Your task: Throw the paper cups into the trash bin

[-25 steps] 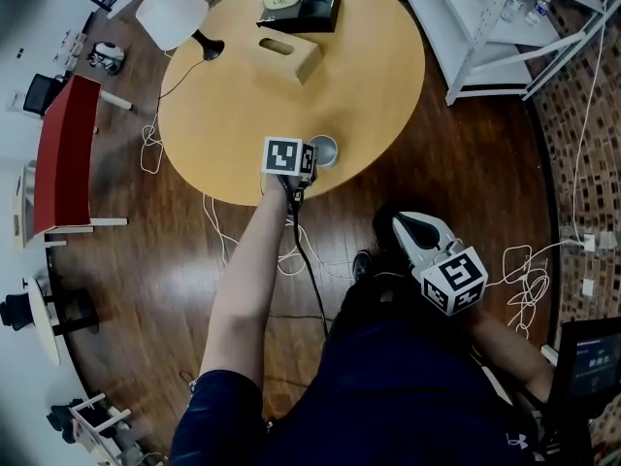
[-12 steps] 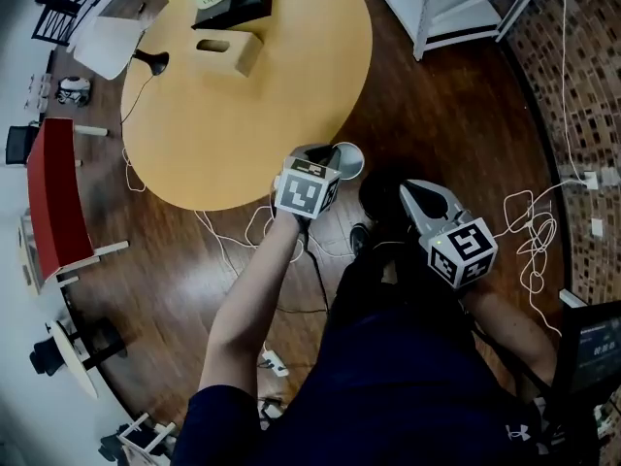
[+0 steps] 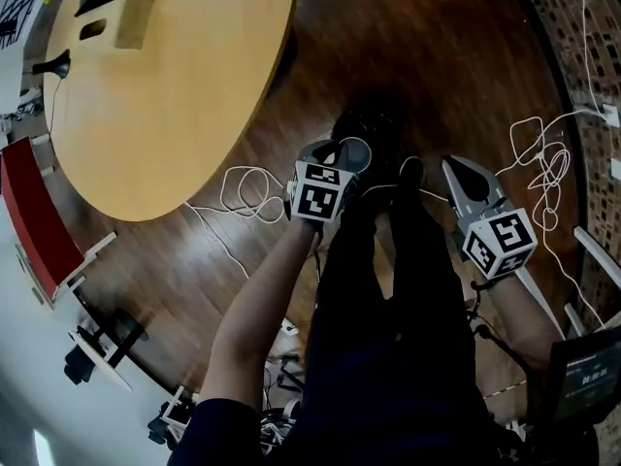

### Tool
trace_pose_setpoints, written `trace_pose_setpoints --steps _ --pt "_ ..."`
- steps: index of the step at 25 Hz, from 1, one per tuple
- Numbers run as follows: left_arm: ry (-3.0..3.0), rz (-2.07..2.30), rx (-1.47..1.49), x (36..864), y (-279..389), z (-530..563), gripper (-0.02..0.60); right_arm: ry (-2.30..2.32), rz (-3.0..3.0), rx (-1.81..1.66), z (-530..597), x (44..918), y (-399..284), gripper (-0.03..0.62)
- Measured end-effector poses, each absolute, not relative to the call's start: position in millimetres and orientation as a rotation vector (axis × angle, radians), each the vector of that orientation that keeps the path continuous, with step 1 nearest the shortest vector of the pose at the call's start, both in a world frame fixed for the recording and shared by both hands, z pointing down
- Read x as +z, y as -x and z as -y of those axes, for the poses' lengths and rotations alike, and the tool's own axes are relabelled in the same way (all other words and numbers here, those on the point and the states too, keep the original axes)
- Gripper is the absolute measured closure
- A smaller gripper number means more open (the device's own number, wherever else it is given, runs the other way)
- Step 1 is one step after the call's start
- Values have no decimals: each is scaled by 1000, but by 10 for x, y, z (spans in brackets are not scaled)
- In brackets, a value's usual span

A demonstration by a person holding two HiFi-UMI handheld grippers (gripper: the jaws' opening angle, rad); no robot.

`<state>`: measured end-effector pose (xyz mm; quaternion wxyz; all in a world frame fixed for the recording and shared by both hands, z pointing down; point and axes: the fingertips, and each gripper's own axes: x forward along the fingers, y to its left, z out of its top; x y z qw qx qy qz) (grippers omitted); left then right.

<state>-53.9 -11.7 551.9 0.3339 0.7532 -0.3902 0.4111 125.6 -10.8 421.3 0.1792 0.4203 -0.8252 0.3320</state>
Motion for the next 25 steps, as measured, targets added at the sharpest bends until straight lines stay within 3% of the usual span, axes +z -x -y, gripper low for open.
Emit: trace_pose_setpoints --steps 11,25 --pt "-1864 989 1172 8027 310 -110 551 -1155 2275 1009 205 5973 -1517 585" --pt "-1946 839 1250 9370 -14 12 549 -1252 2237 1025 483 6849 -1742 585"
